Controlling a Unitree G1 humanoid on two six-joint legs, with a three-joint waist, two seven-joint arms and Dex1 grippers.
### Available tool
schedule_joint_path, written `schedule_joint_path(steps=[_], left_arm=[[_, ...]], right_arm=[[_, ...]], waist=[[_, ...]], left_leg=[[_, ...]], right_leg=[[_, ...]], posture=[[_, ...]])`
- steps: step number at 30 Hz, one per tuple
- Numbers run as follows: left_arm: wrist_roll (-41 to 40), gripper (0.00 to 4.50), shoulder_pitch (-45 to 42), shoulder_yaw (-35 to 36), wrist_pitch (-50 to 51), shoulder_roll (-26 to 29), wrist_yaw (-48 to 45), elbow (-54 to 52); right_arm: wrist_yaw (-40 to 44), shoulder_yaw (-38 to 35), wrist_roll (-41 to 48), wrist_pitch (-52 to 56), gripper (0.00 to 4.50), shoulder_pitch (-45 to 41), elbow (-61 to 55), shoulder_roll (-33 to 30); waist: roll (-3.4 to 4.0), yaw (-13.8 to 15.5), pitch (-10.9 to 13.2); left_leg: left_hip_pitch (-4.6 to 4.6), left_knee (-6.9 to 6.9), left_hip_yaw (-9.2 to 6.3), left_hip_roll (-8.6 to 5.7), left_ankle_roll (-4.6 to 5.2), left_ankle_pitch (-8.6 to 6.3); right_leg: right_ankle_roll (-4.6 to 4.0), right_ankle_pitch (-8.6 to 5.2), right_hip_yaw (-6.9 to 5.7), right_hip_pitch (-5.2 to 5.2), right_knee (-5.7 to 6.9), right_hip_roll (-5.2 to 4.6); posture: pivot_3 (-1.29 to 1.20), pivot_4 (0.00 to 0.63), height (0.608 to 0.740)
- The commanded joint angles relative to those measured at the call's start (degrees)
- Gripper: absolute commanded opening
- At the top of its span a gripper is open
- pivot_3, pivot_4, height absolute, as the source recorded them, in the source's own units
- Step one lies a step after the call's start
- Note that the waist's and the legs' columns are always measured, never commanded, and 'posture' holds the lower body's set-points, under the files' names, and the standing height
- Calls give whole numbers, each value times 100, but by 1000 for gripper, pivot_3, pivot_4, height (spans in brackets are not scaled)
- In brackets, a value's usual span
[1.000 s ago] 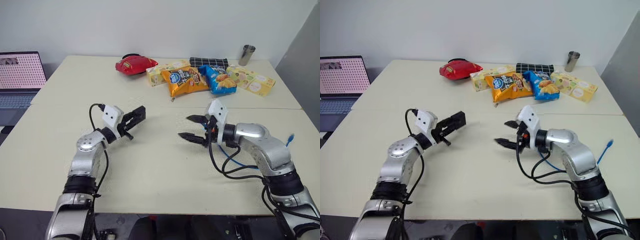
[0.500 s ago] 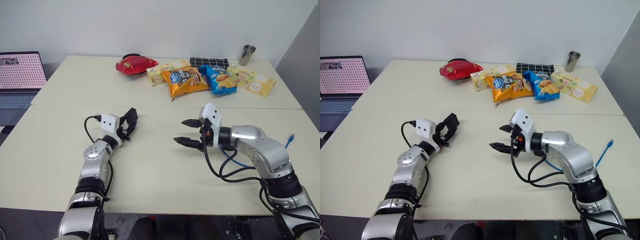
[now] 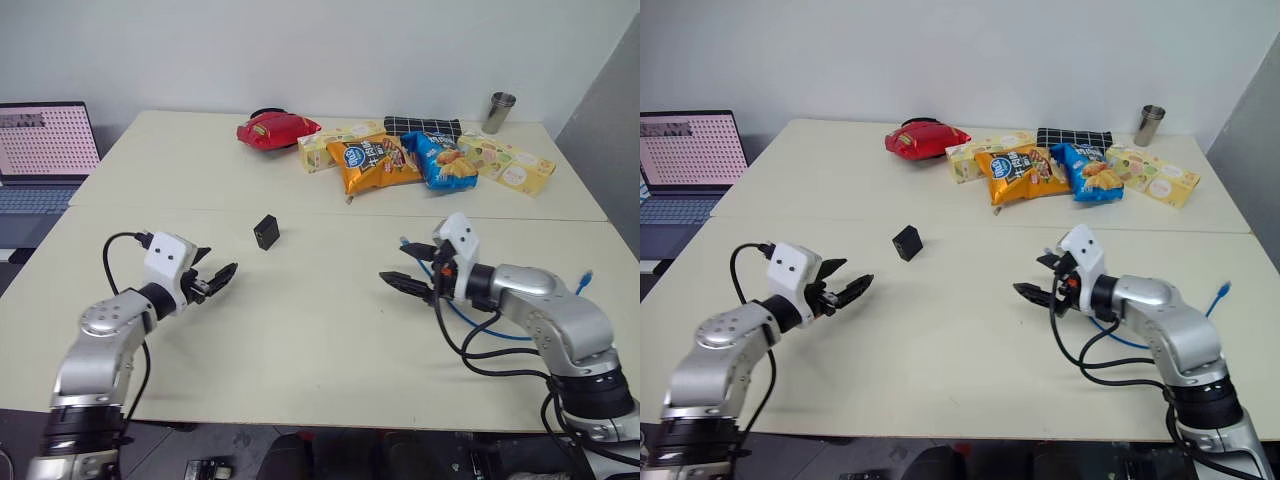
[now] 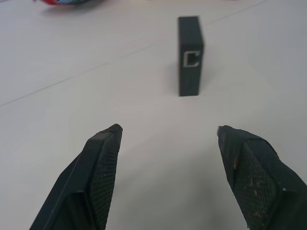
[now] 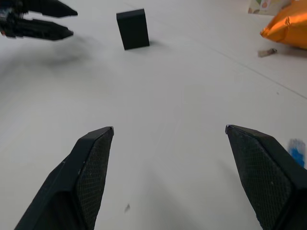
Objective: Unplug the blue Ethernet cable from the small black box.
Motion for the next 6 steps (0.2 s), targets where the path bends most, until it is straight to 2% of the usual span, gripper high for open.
schedule_joint_path(steps=[1,6], left_arm=[[-323,3389,-116,226,169,374,-567,-237],[-438,3389,-212,234,301,542,-841,-296]], right_arm=[[315,-404,244,-24,3966,71,-188,-333],[421,-591,232,-129,3966,144,-1,-598]], waist=[[6,-7,3],[6,-23,4]], left_leg=[[-1,-1,3,0,0,0],[2,-3,2,2,6,-3]], right_leg=[[0,0,1,-1,-3,0],[0,0,3,0,-1,5]], posture=[[0,150,740],[0,150,740]])
